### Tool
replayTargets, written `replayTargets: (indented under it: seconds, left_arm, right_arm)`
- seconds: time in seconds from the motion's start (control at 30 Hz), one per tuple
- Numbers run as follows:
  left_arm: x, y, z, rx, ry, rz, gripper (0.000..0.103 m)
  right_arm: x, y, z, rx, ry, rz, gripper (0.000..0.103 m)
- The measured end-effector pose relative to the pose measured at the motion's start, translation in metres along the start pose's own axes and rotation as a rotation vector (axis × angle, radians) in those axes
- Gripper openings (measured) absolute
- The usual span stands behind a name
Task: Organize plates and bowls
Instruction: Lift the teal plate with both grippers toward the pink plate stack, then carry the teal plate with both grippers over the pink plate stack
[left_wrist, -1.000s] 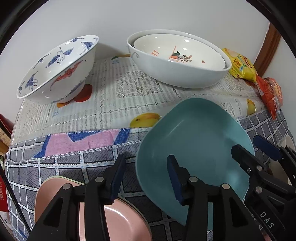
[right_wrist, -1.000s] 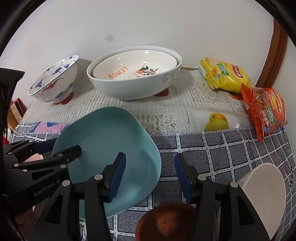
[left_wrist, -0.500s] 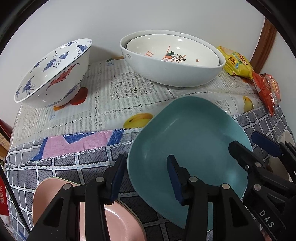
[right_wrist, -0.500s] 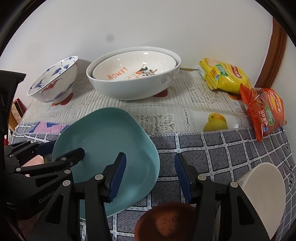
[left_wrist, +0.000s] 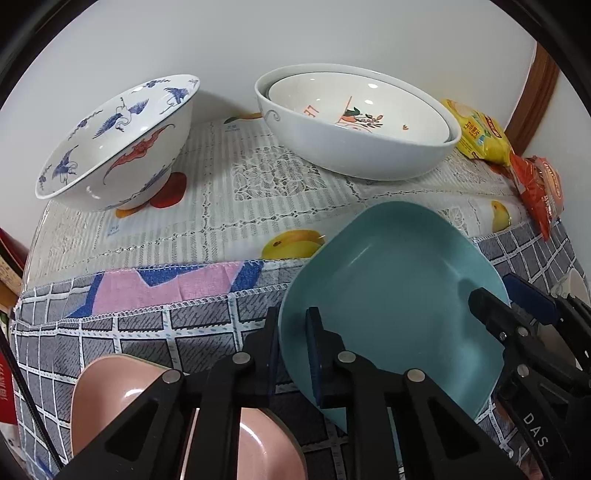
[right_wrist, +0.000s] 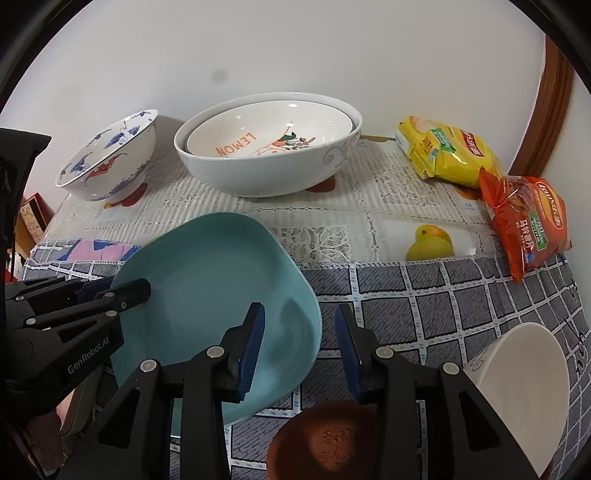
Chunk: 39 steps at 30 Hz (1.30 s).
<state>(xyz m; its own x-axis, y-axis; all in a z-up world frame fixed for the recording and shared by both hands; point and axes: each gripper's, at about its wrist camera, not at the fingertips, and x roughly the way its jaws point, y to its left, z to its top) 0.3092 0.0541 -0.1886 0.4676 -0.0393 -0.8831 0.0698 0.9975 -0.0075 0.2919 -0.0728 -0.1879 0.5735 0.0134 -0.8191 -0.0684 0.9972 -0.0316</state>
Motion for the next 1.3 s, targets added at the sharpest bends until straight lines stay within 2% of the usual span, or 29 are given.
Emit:
replayTargets:
  seconds: [0.17, 0.37, 0.53, 0.63, 0.67, 0.7, 0.73, 0.83, 1.03, 1.3]
  left_arm:
    - [-0.004, 0.007, 0.001, -0.015, -0.015, 0.056, 0.012]
    - [0.0, 0.013, 0.001, -0.045, 0.017, 0.019, 0.014]
    - [0.002, 0.008, 0.0, -0.041, 0.028, 0.003, 0.028]
    - [0.003, 0.006, 0.0, -0.04, 0.023, 0.011, 0.028]
    - [0.003, 0.006, 0.0, -0.041, 0.019, 0.011, 0.028]
    - [0.003, 0.006, 0.0, -0.04, 0.016, 0.013, 0.027]
    - [0.002, 0.005, -0.001, -0.039, 0.012, 0.013, 0.022]
    - [0.002, 0.007, -0.001, -0.053, 0.006, 0.015, 0.016]
    - [-0.008, 0.012, 0.002, -0.075, -0.005, -0.011, 0.015]
    - [-0.04, 0.015, 0.004, -0.081, -0.047, -0.034, 0.015]
  right_arm:
    - [-0.002, -0.002, 0.0, 0.015, -0.003, 0.02, 0.039]
    - [-0.001, 0.002, 0.0, 0.001, 0.002, 0.032, 0.04]
    - [0.005, 0.007, -0.001, -0.014, 0.019, 0.017, 0.04]
    - [0.01, 0.009, -0.002, -0.017, 0.035, 0.013, 0.039]
    - [0.011, 0.009, -0.003, -0.015, 0.037, 0.017, 0.038]
    - [0.012, 0.009, -0.003, -0.011, 0.042, 0.02, 0.03]
    - [0.013, 0.009, -0.004, -0.009, 0.045, 0.023, 0.02]
    - [0.015, 0.01, -0.004, -0.007, 0.037, 0.015, 0.012]
    - [0.006, 0.006, -0.002, 0.035, 0.003, 0.027, 0.009]
    - [-0.026, 0.005, 0.004, 0.062, -0.048, 0.047, 0.009]
